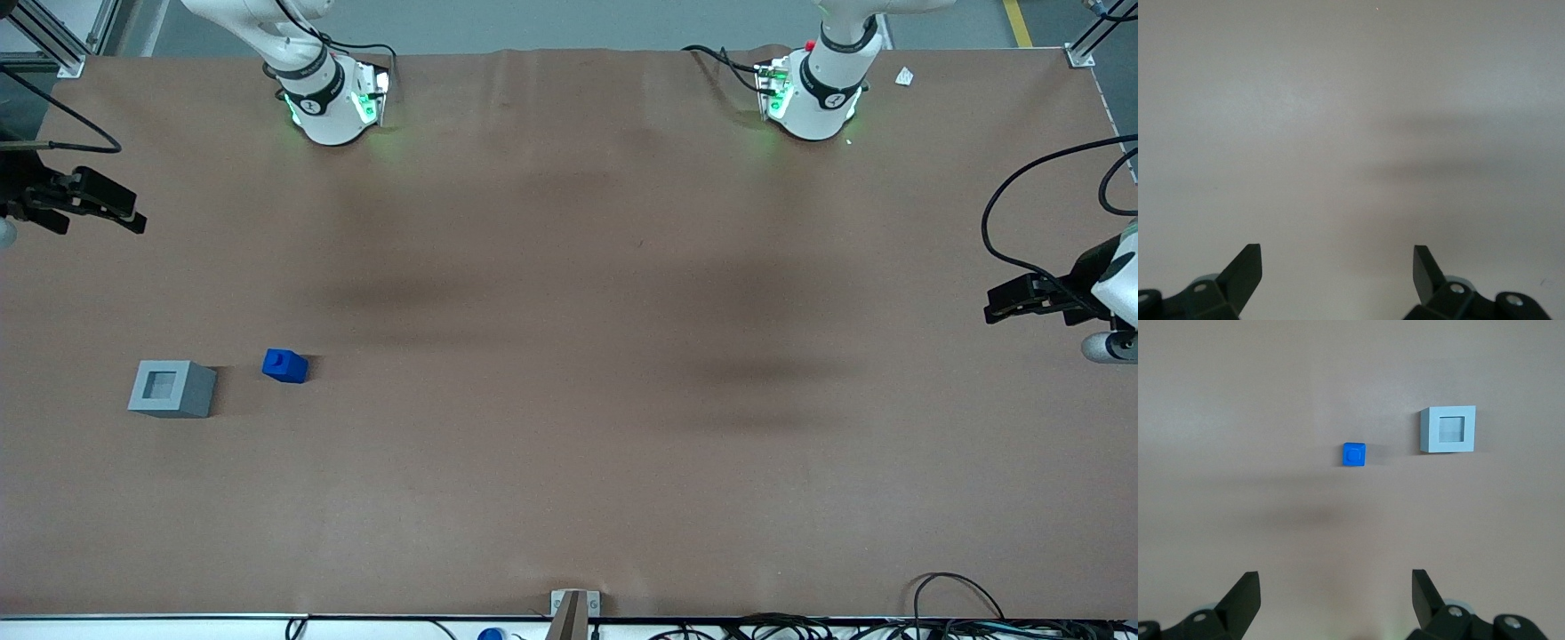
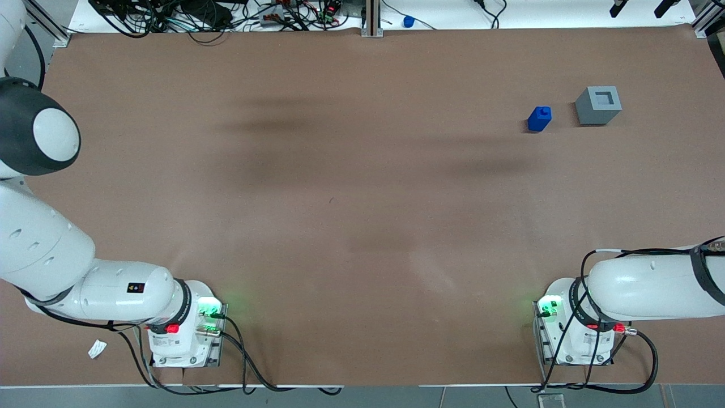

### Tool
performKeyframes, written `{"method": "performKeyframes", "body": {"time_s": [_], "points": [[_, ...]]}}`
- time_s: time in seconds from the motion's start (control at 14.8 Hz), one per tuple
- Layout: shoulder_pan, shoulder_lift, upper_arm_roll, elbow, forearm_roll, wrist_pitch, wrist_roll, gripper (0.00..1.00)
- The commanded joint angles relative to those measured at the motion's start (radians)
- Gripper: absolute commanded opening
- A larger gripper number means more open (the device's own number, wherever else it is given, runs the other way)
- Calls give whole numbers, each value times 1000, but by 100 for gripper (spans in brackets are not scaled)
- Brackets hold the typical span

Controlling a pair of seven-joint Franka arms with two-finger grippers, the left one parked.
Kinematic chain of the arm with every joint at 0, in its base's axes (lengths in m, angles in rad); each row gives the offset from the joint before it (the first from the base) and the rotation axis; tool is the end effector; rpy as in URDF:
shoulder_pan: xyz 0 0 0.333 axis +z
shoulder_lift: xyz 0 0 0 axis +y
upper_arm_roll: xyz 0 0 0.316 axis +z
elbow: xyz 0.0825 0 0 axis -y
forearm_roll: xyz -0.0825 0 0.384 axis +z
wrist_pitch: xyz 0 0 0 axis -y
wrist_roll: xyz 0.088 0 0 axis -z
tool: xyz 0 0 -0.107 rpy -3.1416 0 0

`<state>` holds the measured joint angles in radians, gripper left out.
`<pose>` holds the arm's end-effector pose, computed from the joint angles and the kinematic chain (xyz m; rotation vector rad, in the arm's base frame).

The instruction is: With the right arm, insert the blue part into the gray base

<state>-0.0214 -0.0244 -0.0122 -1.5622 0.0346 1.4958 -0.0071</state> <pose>0.5391 -0.0143 0.6355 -3.1050 0.0382 0.0641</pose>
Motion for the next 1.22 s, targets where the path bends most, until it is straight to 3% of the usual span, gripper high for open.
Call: {"method": "performKeyframes", "body": {"time_s": [0.0,1.15], "points": [[-14,4,8,13,-4,-9,-11,100],[-20,30,9,12,-13,-14,-2,100]]}}
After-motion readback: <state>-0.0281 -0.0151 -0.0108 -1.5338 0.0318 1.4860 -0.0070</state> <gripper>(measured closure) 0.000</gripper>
